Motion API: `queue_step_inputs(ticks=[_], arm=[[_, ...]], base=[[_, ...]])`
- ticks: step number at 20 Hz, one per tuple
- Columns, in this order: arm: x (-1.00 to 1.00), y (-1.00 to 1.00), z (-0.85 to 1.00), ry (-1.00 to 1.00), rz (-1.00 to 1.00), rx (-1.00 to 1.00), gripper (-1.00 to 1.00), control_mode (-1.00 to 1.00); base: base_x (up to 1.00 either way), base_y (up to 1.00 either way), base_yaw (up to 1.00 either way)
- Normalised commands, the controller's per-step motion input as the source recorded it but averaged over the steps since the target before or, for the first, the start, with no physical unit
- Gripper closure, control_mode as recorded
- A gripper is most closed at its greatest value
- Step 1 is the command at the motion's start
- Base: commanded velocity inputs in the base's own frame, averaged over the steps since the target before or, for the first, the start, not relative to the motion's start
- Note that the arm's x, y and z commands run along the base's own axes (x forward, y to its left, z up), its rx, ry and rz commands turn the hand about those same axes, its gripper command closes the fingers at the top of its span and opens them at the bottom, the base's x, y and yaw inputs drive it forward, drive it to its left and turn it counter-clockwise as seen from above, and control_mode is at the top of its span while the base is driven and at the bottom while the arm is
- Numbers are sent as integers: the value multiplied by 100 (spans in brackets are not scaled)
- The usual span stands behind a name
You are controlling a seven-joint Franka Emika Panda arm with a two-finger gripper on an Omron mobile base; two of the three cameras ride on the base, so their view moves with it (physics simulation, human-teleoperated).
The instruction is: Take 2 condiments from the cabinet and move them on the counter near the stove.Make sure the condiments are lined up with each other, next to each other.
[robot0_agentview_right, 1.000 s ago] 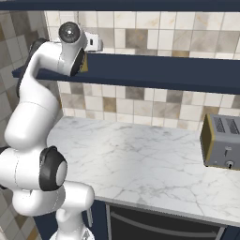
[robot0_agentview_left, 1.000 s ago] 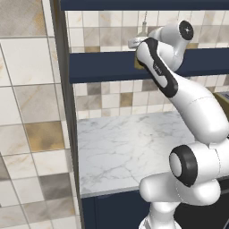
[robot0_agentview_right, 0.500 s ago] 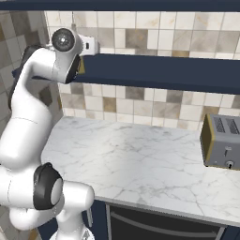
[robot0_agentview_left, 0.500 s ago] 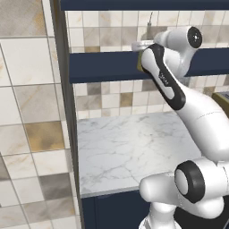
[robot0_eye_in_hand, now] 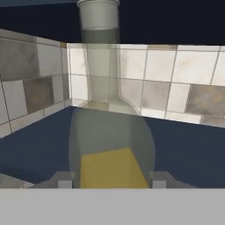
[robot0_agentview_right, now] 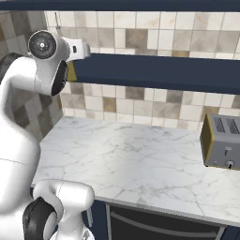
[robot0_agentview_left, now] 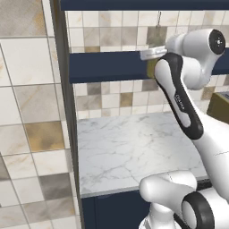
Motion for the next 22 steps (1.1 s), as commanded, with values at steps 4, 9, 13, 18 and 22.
queue_step_inputs(ticks=[4, 9, 13, 18, 22], arm=[[-100, -3, 21, 0, 3, -5, 100, -100], [-100, -18, 23, 0, 2, 0, 100, -100], [-98, -23, 2, 0, 6, 0, 100, -100], [-79, -5, -28, 0, 1, 0, 100, -100], [-72, -2, -12, -1, 0, 0, 100, -100]], base=[[0, 0, 0], [0, 0, 0], [0, 0, 0], [0, 0, 0], [0, 0, 0]])
